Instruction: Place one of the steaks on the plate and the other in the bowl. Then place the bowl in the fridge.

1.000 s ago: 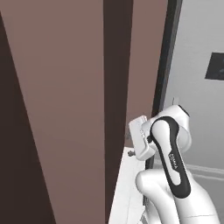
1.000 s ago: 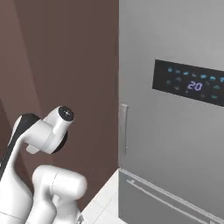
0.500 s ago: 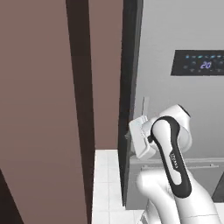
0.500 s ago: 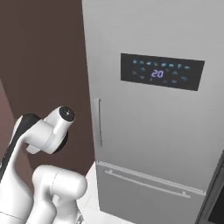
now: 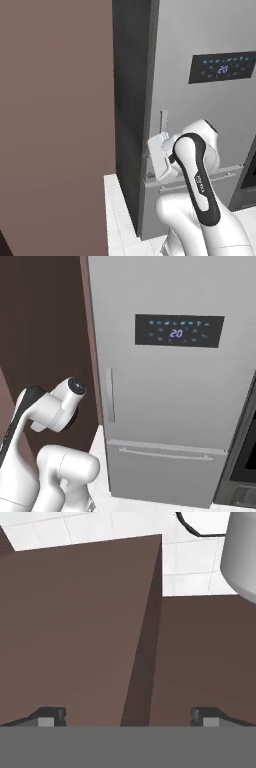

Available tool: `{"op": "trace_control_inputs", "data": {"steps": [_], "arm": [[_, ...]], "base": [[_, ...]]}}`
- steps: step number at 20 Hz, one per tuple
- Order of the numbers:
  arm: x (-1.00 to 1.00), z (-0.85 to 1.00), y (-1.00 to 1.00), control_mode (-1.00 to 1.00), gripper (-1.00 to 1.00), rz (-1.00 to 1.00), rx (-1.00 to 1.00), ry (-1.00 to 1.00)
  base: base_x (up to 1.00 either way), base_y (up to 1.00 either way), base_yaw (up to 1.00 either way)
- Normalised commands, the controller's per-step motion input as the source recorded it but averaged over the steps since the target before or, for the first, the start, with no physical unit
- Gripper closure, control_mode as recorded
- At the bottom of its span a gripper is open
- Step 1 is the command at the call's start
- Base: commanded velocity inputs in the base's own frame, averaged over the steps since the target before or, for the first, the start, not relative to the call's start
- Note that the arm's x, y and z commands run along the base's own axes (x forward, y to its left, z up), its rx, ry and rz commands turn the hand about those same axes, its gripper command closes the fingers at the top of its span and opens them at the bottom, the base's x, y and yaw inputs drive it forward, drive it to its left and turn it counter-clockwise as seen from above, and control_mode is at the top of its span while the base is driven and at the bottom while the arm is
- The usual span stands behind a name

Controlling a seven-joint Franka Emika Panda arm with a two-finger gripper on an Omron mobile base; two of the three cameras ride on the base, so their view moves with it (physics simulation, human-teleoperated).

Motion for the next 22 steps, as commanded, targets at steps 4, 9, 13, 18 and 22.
{"op": "trace_control_inputs", "data": {"steps": [4,9,13,18,22], "arm": [[0.0,0.0,0.0,1.0,-1.0,0.0,0.0,0.0],[0.0,0.0,0.0,1.0,-1.0,0.0,0.0,0.0],[0.0,0.0,0.0,1.0,-1.0,0.0,0.0,0.0],[0.0,0.0,0.0,1.0,-1.0,0.0,0.0,0.0],[0.0,0.0,0.0,1.0,-1.0,0.0,0.0,0.0]], "base": [[-0.27,0.41,-0.37],[-0.33,0.15,-0.35],[-0.52,0.03,-0.36],[-0.32,0.4,-0.26],[-0.04,0.51,-0.06]]}}
